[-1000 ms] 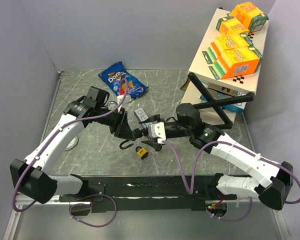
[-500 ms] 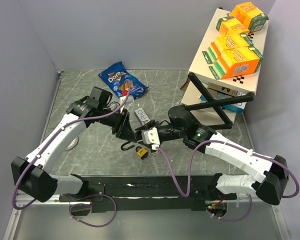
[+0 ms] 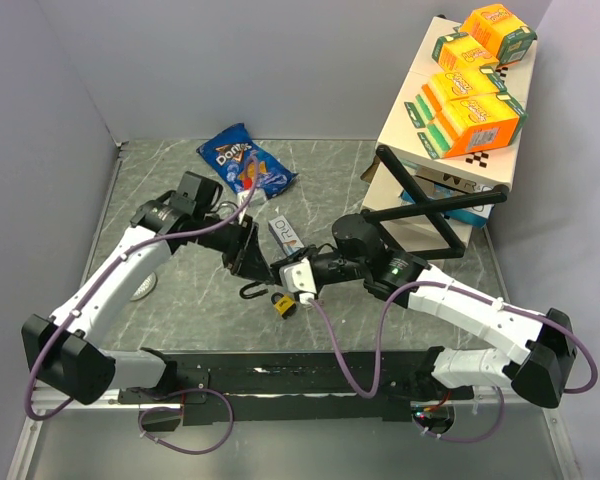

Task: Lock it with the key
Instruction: Pick up the lock from the center of the board.

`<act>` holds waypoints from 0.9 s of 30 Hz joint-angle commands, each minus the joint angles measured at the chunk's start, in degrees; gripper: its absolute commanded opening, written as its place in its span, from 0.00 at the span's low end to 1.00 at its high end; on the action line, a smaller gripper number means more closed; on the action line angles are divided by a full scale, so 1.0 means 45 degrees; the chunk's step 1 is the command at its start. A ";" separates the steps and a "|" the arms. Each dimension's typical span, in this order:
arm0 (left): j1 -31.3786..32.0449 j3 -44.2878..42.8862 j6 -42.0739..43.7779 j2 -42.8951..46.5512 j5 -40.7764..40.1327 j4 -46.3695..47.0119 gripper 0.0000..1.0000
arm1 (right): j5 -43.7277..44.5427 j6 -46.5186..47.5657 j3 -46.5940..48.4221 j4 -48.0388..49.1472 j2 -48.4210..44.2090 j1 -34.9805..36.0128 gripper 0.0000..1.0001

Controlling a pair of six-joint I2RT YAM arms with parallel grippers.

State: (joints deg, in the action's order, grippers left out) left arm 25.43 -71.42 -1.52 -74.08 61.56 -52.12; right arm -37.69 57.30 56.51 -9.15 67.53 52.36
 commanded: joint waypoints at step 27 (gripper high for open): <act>-0.1552 0.0460 0.1803 0.1287 0.1945 -0.1544 0.84 | 0.1697 0.3203 -0.4510 1.0741 -0.1882 0.0396 0.00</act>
State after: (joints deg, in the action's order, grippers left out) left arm 16.58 -70.06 5.41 -68.75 67.02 -58.46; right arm -27.62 63.64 37.10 20.36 61.52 53.32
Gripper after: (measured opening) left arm 0.871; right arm 0.416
